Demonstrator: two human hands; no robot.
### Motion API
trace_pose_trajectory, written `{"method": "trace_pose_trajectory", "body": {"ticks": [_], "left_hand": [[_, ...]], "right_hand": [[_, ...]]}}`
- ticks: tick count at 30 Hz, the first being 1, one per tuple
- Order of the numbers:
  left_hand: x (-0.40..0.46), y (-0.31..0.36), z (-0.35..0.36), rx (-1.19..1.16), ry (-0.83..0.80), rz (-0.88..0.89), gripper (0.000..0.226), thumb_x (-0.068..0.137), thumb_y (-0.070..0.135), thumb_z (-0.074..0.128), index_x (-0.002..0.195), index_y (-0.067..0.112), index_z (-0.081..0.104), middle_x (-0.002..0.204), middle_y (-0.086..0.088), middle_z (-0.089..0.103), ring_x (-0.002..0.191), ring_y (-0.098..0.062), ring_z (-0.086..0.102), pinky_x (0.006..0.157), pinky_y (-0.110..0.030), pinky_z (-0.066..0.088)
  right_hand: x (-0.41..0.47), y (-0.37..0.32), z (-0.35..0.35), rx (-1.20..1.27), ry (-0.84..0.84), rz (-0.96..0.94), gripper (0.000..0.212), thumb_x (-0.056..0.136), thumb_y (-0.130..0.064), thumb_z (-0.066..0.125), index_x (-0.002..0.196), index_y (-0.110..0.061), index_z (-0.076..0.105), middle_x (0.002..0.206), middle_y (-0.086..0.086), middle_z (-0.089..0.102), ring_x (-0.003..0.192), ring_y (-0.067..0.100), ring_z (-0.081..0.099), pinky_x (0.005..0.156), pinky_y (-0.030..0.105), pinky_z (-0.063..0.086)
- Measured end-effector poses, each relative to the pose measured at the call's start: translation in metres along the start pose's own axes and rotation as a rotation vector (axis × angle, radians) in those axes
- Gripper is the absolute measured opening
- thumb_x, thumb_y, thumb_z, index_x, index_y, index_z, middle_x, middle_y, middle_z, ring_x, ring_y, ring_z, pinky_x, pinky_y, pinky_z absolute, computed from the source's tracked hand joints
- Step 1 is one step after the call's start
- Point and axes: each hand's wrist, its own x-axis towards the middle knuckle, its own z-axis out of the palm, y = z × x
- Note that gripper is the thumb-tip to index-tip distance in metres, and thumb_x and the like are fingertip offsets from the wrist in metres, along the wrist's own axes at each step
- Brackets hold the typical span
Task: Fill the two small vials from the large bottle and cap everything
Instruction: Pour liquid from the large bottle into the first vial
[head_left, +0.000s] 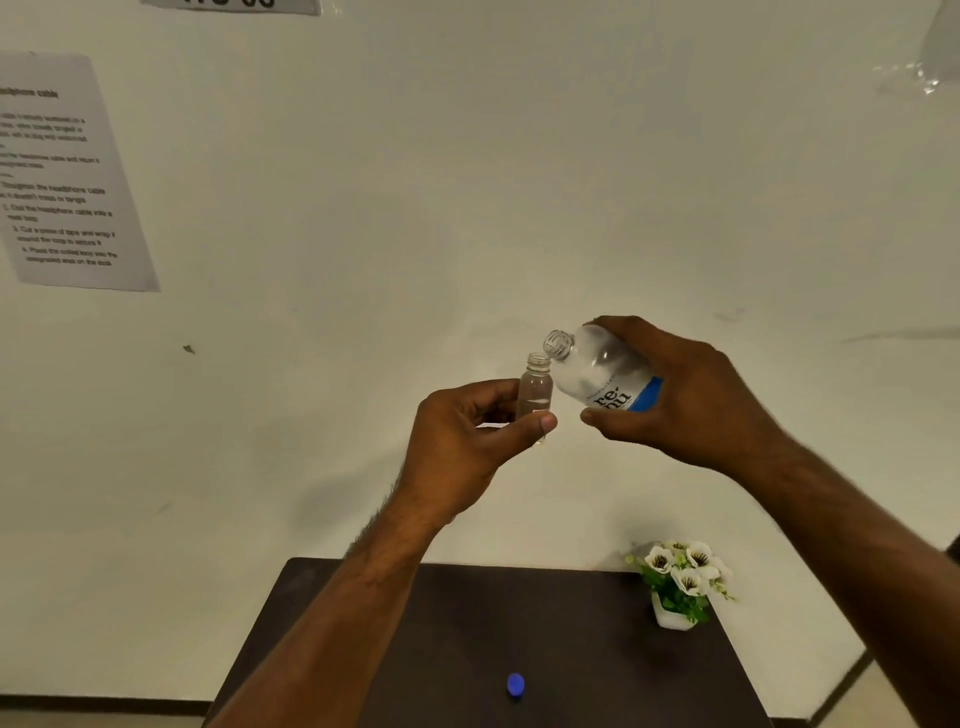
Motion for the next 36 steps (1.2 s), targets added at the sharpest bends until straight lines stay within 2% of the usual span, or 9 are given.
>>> {"method": "trace_pose_trajectory", "body": {"ticks": [5, 7, 11, 14, 19, 23, 29, 33, 36], "left_hand": [[-0.013, -0.017, -0.005, 0.020, -0.009, -0.063, 0.029, 0.083, 0.030, 0.085, 0.111, 0.025, 0.081, 0.101, 0.011, 0.082, 0.096, -0.010, 0.077, 0.090, -0.039, 0.064], [-0.022, -0.027, -0.010, 0.025, -0.017, -0.084, 0.029, 0.082, 0.031, 0.086, 0.110, 0.028, 0.081, 0.101, 0.015, 0.081, 0.097, -0.006, 0.076, 0.090, -0.032, 0.063], [-0.043, -0.054, -0.020, -0.001, -0.037, -0.151, 0.029, 0.082, 0.029, 0.087, 0.110, 0.033, 0.079, 0.104, 0.021, 0.080, 0.101, -0.003, 0.075, 0.088, -0.019, 0.060], [-0.065, -0.078, -0.028, -0.025, -0.040, -0.213, 0.029, 0.081, 0.026, 0.087, 0.105, 0.038, 0.080, 0.103, 0.021, 0.080, 0.101, -0.003, 0.075, 0.083, -0.011, 0.056], [-0.113, -0.129, -0.045, -0.028, -0.037, -0.353, 0.031, 0.078, 0.022, 0.089, 0.106, 0.033, 0.080, 0.104, 0.007, 0.081, 0.097, -0.019, 0.077, 0.087, -0.034, 0.064], [-0.157, -0.176, -0.056, 0.038, -0.053, -0.503, 0.033, 0.076, 0.019, 0.090, 0.108, 0.022, 0.079, 0.104, 0.002, 0.079, 0.098, -0.021, 0.077, 0.090, -0.046, 0.063], [-0.215, -0.239, -0.061, 0.136, -0.144, -0.657, 0.038, 0.074, 0.008, 0.091, 0.108, 0.017, 0.079, 0.102, 0.009, 0.078, 0.092, -0.002, 0.075, 0.081, -0.018, 0.058], [-0.246, -0.275, -0.058, 0.128, -0.187, -0.738, 0.036, 0.076, 0.004, 0.088, 0.105, 0.023, 0.078, 0.101, 0.010, 0.078, 0.094, -0.001, 0.075, 0.082, -0.016, 0.058], [-0.265, -0.300, -0.057, 0.099, -0.230, -0.822, 0.039, 0.075, 0.000, 0.088, 0.105, 0.022, 0.078, 0.103, 0.012, 0.077, 0.096, 0.002, 0.074, 0.084, -0.013, 0.056]], "right_hand": [[-0.020, 0.002, 0.042, 0.260, -0.042, 0.104, 0.080, 0.065, -0.062, 0.081, 0.134, -0.042, 0.047, 0.115, -0.021, 0.063, 0.093, 0.002, 0.067, 0.070, 0.014, 0.056], [-0.029, 0.002, 0.061, 0.368, -0.050, 0.144, 0.080, 0.063, -0.066, 0.078, 0.133, -0.043, 0.047, 0.113, -0.024, 0.064, 0.096, -0.006, 0.064, 0.063, 0.010, 0.055], [-0.048, 0.001, 0.105, 0.481, -0.087, 0.242, 0.072, 0.066, -0.064, 0.080, 0.127, -0.051, 0.044, 0.113, -0.039, 0.058, 0.103, -0.020, 0.056, 0.073, 0.000, 0.046], [-0.062, -0.002, 0.137, 0.523, -0.130, 0.293, 0.067, 0.066, -0.063, 0.081, 0.120, -0.061, 0.041, 0.111, -0.047, 0.054, 0.106, -0.022, 0.053, 0.070, 0.001, 0.047], [-0.092, 0.001, 0.198, 0.583, -0.229, 0.401, 0.075, 0.065, -0.055, 0.087, 0.129, -0.045, 0.048, 0.117, -0.029, 0.061, 0.113, -0.005, 0.059, 0.087, 0.026, 0.056], [-0.115, 0.005, 0.250, 0.594, -0.320, 0.489, 0.077, 0.064, -0.049, 0.089, 0.128, -0.041, 0.047, 0.115, -0.027, 0.062, 0.108, -0.005, 0.061, 0.087, 0.023, 0.056], [-0.148, 0.015, 0.324, 0.545, -0.392, 0.612, 0.080, 0.063, -0.039, 0.092, 0.129, -0.038, 0.047, 0.117, -0.015, 0.063, 0.102, 0.011, 0.065, 0.086, 0.032, 0.060], [-0.167, 0.023, 0.364, 0.527, -0.429, 0.671, 0.082, 0.063, -0.032, 0.093, 0.131, -0.037, 0.047, 0.116, -0.015, 0.061, 0.103, 0.014, 0.064, 0.081, 0.036, 0.062], [-0.179, 0.026, 0.384, 0.512, -0.425, 0.715, 0.078, 0.063, -0.031, 0.092, 0.126, -0.039, 0.048, 0.108, -0.024, 0.060, 0.096, 0.006, 0.064, 0.078, 0.022, 0.056]]}}
